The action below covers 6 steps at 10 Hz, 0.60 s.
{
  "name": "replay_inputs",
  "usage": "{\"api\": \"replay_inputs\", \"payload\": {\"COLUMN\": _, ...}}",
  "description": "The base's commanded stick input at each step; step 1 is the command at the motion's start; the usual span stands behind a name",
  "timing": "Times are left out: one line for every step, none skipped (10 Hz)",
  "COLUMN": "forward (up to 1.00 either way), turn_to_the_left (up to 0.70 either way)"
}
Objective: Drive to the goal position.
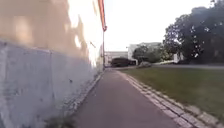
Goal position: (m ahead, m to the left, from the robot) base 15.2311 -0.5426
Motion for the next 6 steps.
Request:
{"api": "replay_inputs", "payload": {"forward": 0.70, "turn_to_the_left": 0.00}}
{"api": "replay_inputs", "payload": {"forward": 0.70, "turn_to_the_left": 0.00}}
{"api": "replay_inputs", "payload": {"forward": 0.70, "turn_to_the_left": 0.00}}
{"api": "replay_inputs", "payload": {"forward": 0.70, "turn_to_the_left": 0.00}}
{"api": "replay_inputs", "payload": {"forward": 0.70, "turn_to_the_left": 0.00}}
{"api": "replay_inputs", "payload": {"forward": 0.70, "turn_to_the_left": 0.00}}
